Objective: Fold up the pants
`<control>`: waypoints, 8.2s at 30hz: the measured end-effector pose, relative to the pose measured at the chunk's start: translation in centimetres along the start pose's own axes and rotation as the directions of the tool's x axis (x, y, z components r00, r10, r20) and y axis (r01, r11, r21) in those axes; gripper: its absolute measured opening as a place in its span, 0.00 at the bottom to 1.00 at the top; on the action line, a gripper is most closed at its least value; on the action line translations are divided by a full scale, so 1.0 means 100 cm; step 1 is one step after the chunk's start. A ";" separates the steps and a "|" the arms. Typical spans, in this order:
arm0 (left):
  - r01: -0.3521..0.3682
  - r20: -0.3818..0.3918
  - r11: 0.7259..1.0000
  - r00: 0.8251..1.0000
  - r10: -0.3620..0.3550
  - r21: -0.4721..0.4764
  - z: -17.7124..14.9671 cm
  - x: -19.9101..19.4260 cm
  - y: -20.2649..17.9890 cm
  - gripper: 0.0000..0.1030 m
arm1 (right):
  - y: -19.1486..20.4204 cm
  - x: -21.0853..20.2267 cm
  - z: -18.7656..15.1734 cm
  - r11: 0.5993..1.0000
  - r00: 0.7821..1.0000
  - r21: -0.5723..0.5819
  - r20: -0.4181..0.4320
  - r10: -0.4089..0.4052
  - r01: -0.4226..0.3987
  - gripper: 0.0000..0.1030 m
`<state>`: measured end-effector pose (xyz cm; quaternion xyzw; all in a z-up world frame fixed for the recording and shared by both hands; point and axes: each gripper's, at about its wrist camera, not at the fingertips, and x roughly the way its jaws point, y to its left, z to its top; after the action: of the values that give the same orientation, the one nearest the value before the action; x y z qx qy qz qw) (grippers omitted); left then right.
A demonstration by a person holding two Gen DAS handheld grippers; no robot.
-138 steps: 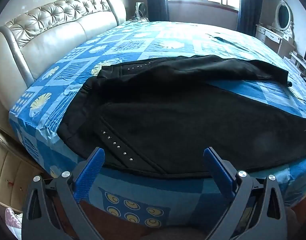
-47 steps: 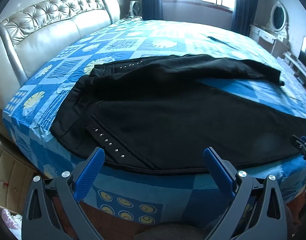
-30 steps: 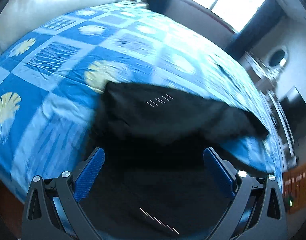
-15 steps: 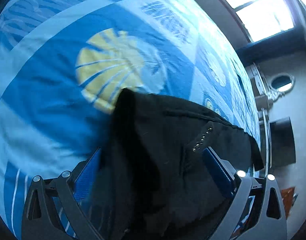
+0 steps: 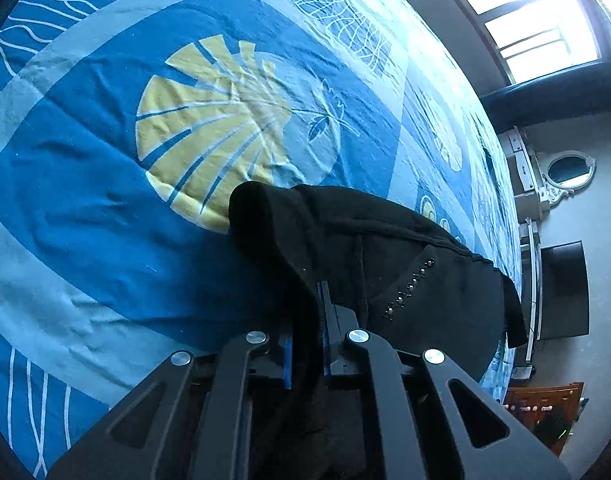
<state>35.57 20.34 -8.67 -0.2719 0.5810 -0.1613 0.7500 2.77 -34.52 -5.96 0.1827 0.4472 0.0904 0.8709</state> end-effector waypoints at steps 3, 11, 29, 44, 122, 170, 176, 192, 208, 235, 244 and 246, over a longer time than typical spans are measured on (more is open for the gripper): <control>0.009 -0.001 1.000 1.000 -0.009 -0.011 0.002 0.003 0.002 0.09 | 0.019 0.011 0.060 0.985 0.998 -0.164 0.004 0.062 -0.060 0.98; 0.089 0.005 0.996 0.996 -0.089 -0.032 0.001 0.001 0.018 0.09 | 0.052 0.114 0.227 0.887 0.996 -0.457 -0.090 0.029 -0.067 0.98; 0.141 0.085 0.990 0.986 -0.140 -0.007 -0.002 -0.023 0.019 0.10 | 0.062 0.259 0.273 0.747 0.925 -0.661 -0.325 -0.198 -0.072 0.09; 0.331 0.151 0.942 0.929 -0.337 0.064 -0.119 -0.127 0.006 0.09 | 0.118 0.031 0.105 0.494 0.944 -0.806 0.312 -0.110 0.324 0.07; 0.359 0.456 0.861 0.873 -0.174 -0.359 -0.280 -0.119 0.075 0.07 | -0.017 0.011 -0.022 0.924 0.992 0.374 0.121 0.043 -0.085 0.08; 0.323 0.059 0.930 0.940 -0.337 0.176 -0.367 0.004 -0.199 0.72 | -0.220 -0.004 0.087 0.588 0.921 0.741 0.388 0.019 -0.324 0.06; 0.391 -0.016 0.910 0.920 -0.393 0.136 -0.399 0.039 -0.234 0.72 | -0.221 -0.083 0.075 0.688 0.888 0.641 0.460 0.010 -0.340 0.06; 0.487 -0.095 0.873 0.870 -0.484 0.009 -0.458 0.096 -0.289 0.74 | -0.295 -0.185 -0.038 0.640 0.888 0.685 0.460 -0.009 -0.349 0.06; 0.386 -0.043 0.912 0.918 -0.395 -0.140 -0.438 0.135 -0.287 0.15 | -0.294 -0.198 -0.039 0.612 0.848 0.646 0.525 0.078 -0.457 0.06; 0.333 -0.102 0.942 0.937 -0.335 -0.038 -0.457 0.139 -0.285 0.13 | -0.338 -0.183 -0.129 0.555 0.908 0.755 0.418 0.005 -0.350 0.06; 0.364 -0.122 0.931 0.926 -0.357 0.036 -0.457 0.125 -0.312 0.83 | -0.344 -0.194 -0.137 0.550 0.904 0.751 0.426 0.021 -0.366 0.09; 0.339 -0.129 0.933 0.937 -0.324 0.123 -0.463 0.121 -0.323 0.83 | -0.345 -0.203 -0.142 0.552 0.905 0.753 0.425 0.008 -0.359 0.26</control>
<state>-3.12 -22.46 -7.16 -0.3026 0.5529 -0.3413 0.6973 -20.76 -69.29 -12.18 0.6237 0.2412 -0.0707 0.7401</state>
